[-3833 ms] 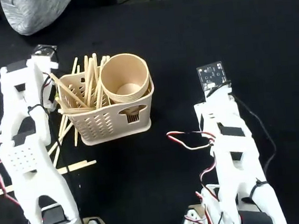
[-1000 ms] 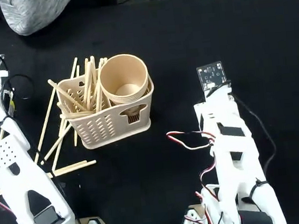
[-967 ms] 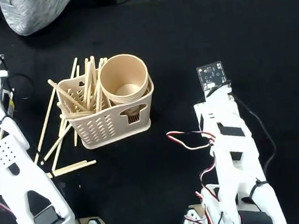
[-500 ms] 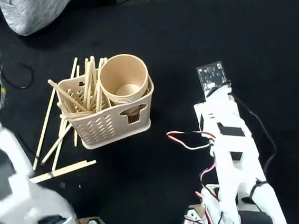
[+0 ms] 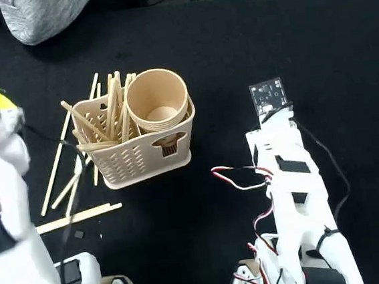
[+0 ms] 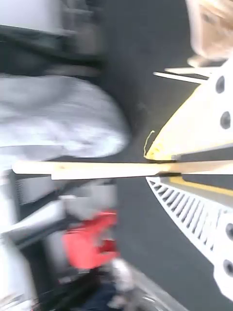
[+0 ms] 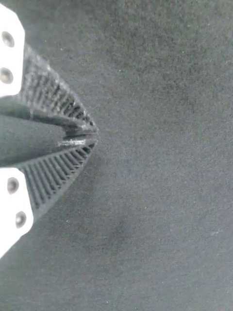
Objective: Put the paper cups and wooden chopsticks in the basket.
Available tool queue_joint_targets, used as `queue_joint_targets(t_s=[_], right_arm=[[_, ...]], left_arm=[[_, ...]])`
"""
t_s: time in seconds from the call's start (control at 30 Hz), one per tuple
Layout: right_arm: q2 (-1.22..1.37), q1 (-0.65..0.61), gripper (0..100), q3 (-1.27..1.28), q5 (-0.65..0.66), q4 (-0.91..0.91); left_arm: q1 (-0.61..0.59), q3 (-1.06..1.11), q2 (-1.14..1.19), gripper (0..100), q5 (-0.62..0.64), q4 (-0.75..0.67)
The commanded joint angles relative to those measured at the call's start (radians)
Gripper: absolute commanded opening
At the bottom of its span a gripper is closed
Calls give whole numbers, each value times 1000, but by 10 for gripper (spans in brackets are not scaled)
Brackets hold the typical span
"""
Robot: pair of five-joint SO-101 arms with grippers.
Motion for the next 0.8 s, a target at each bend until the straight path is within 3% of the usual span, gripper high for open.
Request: queue_joint_targets(t_s=[0.0,0.27,0.43,0.7,0.77], right_arm=[[-5,-11,15,-2,8,-17],[-5,-11,15,-2,8,-17],[-5,-11,15,-2,8,-17],[-5,-9,15,-2,8,-17],[-5,-9,15,-2,8,-17]], left_arm=[[84,193,-245,29,141,-321],[254,354,-368,29,413,-707],[321,386,-275,29,532,-715],[329,476,-83,31,534,-715],[331,489,-89,84,531,-700]])
